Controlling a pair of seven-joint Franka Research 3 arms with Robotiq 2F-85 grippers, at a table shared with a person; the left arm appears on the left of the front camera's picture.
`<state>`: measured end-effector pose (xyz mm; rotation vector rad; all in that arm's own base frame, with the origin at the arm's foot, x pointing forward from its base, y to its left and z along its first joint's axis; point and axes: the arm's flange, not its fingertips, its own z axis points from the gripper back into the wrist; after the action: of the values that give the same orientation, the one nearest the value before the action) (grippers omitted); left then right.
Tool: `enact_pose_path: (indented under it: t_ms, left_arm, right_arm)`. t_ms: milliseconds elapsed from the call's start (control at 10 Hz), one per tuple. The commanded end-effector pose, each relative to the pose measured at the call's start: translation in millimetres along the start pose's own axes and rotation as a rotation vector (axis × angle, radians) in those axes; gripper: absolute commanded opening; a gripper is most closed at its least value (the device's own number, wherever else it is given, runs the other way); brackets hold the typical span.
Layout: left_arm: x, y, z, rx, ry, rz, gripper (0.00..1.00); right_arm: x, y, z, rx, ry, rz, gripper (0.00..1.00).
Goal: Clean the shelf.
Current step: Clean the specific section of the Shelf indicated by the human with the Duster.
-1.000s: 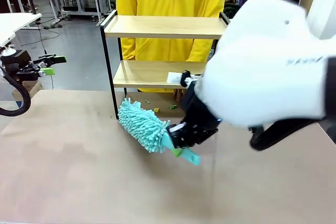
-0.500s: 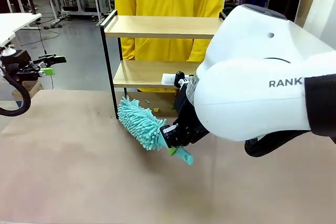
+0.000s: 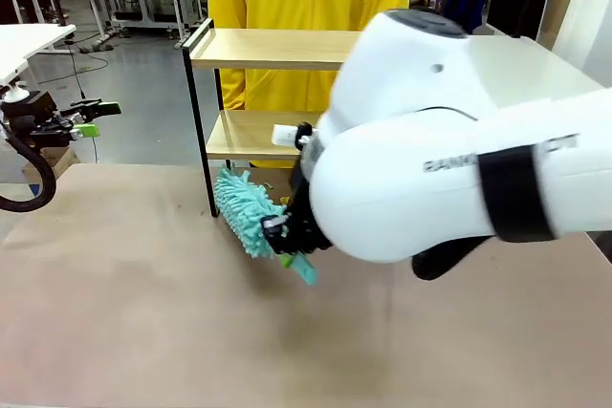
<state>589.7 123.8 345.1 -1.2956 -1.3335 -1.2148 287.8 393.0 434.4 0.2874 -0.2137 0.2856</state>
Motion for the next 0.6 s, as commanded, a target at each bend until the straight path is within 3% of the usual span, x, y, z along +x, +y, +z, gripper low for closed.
enact_pose_path:
  t_ms: [0, 300, 500]
  left_arm:
    - [4, 0, 0, 0.001, 0.005, -0.008, 1.00]
    - [4, 0, 0, 0.001, 0.005, -0.008, 1.00]
    - [4, 0, 0, 0.001, 0.005, -0.008, 1.00]
  right_arm:
    - [33, 36, -27, -0.027, -0.089, -0.066, 0.13]
    - [73, 79, -70, -0.101, -0.225, -0.212, 0.13]
    - [92, 96, -92, -0.135, -0.254, -0.251, 0.13]
